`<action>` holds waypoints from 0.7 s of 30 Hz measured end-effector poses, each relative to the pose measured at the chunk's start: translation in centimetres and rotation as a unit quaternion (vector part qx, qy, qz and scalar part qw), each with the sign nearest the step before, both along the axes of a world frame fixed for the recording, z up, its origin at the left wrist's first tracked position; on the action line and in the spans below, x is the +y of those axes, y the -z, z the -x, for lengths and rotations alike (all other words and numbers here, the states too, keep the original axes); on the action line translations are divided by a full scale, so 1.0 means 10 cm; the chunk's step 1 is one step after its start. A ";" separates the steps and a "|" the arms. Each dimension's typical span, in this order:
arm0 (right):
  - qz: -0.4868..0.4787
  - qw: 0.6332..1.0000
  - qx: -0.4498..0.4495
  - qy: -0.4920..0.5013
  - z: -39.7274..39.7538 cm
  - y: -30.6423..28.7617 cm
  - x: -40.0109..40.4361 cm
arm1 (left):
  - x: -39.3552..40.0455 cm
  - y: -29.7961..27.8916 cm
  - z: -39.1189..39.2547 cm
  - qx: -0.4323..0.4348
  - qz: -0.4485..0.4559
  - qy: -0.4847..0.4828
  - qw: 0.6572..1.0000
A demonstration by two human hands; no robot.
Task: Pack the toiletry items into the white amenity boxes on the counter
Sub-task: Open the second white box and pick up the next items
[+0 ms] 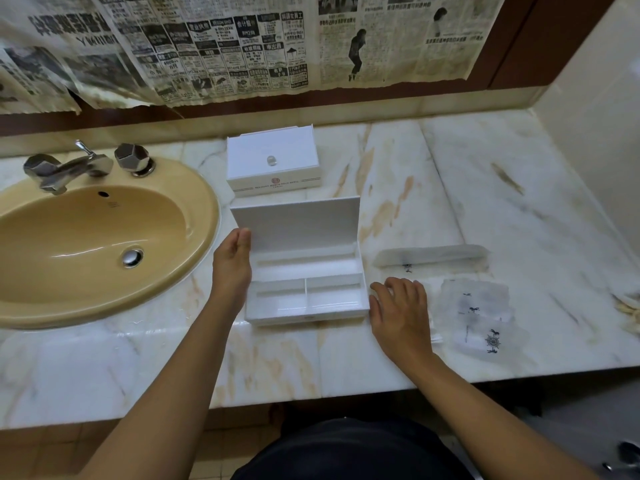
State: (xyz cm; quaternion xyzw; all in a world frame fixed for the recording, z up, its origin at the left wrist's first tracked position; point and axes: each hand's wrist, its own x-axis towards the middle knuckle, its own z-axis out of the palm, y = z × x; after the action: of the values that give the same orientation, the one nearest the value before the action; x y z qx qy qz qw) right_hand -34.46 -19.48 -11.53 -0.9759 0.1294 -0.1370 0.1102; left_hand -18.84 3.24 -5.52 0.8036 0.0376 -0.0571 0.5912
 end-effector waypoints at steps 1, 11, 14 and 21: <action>-0.003 1.000 -0.002 -0.001 -0.04 -0.01 0.02 | 0.01 0.00 0.00 -0.002 -0.002 0.003 1.000; -0.105 0.992 -0.062 -0.015 -0.27 -0.10 0.06 | 0.04 0.01 0.00 0.002 0.026 -0.014 1.000; -0.145 0.986 -0.079 -0.017 -0.31 -0.20 0.06 | 0.04 0.00 0.00 0.002 0.025 -0.013 1.000; -0.122 0.978 -0.162 0.052 -0.29 -0.40 -0.14 | 0.00 -0.03 0.01 0.003 0.020 -0.025 0.999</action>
State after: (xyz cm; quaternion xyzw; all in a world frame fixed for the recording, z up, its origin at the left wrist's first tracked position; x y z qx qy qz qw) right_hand -31.54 -20.87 -7.58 -0.9121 0.1762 -0.2817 0.2402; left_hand -18.95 3.26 -5.19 0.7905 0.0580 -0.0454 0.6080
